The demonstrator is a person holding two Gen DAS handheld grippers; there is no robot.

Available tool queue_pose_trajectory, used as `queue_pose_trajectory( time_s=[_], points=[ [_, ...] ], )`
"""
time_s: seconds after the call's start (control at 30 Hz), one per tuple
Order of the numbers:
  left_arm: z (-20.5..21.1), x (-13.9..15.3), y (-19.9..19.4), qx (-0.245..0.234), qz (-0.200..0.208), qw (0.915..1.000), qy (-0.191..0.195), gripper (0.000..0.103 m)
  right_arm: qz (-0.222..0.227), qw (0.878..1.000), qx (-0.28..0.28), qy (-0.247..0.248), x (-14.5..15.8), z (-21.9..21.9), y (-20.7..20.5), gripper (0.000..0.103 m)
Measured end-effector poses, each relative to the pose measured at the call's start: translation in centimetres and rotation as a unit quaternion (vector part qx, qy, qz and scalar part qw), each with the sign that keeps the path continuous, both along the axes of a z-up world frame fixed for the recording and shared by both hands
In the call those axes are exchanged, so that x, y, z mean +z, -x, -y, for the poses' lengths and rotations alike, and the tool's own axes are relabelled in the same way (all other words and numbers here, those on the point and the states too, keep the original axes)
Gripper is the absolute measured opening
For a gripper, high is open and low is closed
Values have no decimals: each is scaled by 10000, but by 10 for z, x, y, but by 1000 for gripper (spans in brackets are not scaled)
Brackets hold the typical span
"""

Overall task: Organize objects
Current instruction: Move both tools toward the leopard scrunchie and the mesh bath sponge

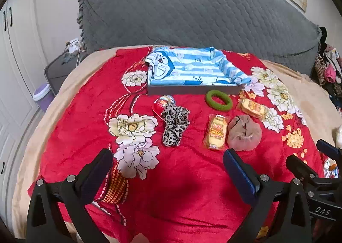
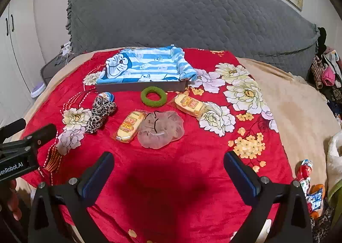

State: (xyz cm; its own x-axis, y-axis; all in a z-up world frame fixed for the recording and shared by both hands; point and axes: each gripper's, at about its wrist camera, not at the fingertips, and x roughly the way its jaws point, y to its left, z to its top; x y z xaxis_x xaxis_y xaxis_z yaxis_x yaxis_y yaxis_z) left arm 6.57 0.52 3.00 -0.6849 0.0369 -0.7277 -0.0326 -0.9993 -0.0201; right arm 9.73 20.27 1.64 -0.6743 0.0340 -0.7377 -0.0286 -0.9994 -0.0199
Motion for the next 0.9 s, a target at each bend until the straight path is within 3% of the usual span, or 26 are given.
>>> queue_pose_trajectory(
  time_s=[0.9],
  points=[
    [2,-46,63,65,265,9994,-190,103,341,9992,-127,186,-42,-2,67,103]
  ],
)
